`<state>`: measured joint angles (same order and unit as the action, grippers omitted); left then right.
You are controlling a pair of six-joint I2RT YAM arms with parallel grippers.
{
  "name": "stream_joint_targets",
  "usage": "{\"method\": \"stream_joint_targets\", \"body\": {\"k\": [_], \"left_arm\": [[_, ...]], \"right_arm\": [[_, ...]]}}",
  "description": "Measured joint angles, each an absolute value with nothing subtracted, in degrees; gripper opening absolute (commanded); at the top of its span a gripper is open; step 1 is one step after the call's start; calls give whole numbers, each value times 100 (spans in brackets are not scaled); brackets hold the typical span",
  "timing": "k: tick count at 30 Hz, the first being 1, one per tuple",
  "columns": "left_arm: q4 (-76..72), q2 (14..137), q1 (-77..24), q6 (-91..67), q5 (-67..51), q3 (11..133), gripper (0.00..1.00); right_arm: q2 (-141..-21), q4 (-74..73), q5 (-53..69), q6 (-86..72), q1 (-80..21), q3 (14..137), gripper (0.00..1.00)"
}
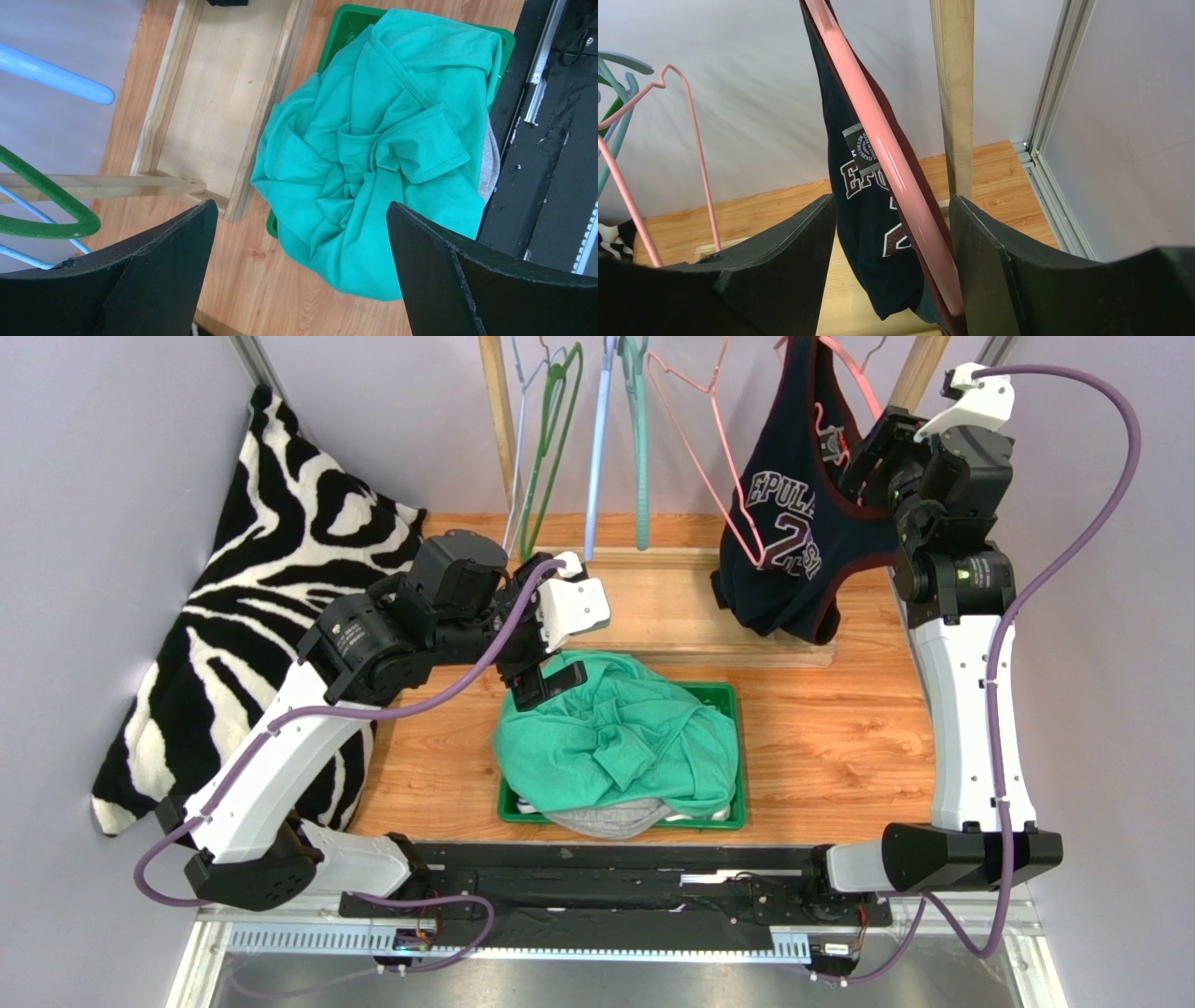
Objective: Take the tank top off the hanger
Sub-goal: Pick up the hanger from the clothesline.
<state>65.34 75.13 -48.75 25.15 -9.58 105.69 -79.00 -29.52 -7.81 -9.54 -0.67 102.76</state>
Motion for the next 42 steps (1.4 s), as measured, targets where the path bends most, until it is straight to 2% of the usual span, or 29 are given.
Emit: {"method": "stream_joint_targets", "body": {"k": [6, 7, 12, 15, 16, 17, 33, 42], "left_arm": [[6530, 7509, -4875, 2471, -989, 10536, 99], [6532, 7509, -4875, 2469, -996, 10525, 99], [6534, 7509, -4871, 2449, -1000, 10514, 99], [6532, 7505, -4869, 2443, -1000, 10503, 99], [6532, 7500, -4866, 2440, -1000, 10492, 99], [6532, 7494, -4864, 2438, -1000, 10481, 99], [6506, 7424, -4821, 2432, -1000, 10420, 99], [6453, 7404, -4816, 2432, -1002, 10377, 99]], "right_arm": [[-7957, -2928, -541, -1020, -67, 10232, 42], [-7992, -2928, -473, -1068, -67, 10232, 35], [-8270, -2958, -268, -1221, -126, 10263, 28], [-8477, -3013, -246, -1221, -222, 10366, 15], [-8530, -3028, -226, -1216, -248, 10407, 2], [-8580, -3044, -220, -1216, -281, 10457, 0], [-8831, -3636, -196, -1009, -447, 11260, 0], [-8788, -3605, 3, -722, -631, 11135, 0]]}}
